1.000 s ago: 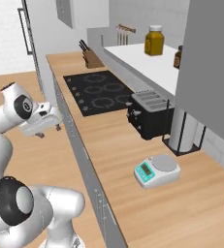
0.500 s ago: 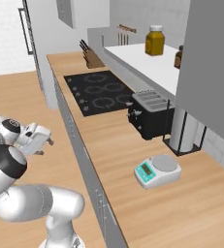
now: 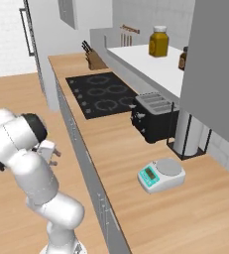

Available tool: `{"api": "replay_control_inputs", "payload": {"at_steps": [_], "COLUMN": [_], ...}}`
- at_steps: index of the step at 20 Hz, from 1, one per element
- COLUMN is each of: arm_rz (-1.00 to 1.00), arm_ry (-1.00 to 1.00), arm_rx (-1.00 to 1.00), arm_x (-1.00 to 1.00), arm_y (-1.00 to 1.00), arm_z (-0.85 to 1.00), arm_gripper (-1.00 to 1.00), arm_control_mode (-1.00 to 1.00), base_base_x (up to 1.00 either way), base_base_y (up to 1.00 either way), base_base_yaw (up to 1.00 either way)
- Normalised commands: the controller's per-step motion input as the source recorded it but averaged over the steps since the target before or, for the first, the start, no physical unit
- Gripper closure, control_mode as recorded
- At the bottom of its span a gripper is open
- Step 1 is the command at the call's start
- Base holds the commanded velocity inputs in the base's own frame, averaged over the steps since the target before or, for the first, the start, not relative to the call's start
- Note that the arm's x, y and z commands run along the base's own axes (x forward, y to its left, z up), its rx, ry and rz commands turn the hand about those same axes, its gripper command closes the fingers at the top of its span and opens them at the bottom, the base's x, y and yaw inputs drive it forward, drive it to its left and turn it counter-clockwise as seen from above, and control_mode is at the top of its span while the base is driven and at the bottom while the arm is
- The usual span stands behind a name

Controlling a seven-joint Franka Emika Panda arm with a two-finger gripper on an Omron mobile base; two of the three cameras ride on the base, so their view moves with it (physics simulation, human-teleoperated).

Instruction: Take a straw from the drawer in front and place it inside the glass cup on the dining counter.

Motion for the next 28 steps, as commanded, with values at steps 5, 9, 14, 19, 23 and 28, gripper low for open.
{"api": "replay_control_inputs", "payload": {"at_steps": [5, 9, 14, 19, 23, 28], "arm_rz": [-0.01, 0.07, 0.16, 0.25, 0.29, 0.18], "arm_ry": [-0.03, 0.06, 0.11, 0.01, 0.0, 0.01], "arm_rx": [-0.09, -0.01, 0.0, 0.0, 0.03, 0.02], "arm_x": [0.42, 0.43, 0.18, 0.23, 0.2, 0.27], "arm_y": [-0.17, -0.3, -0.44, -0.6, -0.49, -0.16], "arm_z": [-0.12, -0.12, -0.3, -0.25, -0.24, -0.33], "arm_gripper": [-1.0, -1.0, -1.0, -1.0, -1.0, -1.0], "arm_control_mode": [-1.0, -1.0, -1.0, -1.0, -1.0, -1.0], "base_base_x": [0.0, 0.0, 0.0, 0.0, 0.0, 0.0], "base_base_y": [0.0, 0.0, 0.0, 0.0, 0.0, 0.0], "base_base_yaw": [0.0, 0.0, 0.0, 0.0, 0.0, 0.0]}}
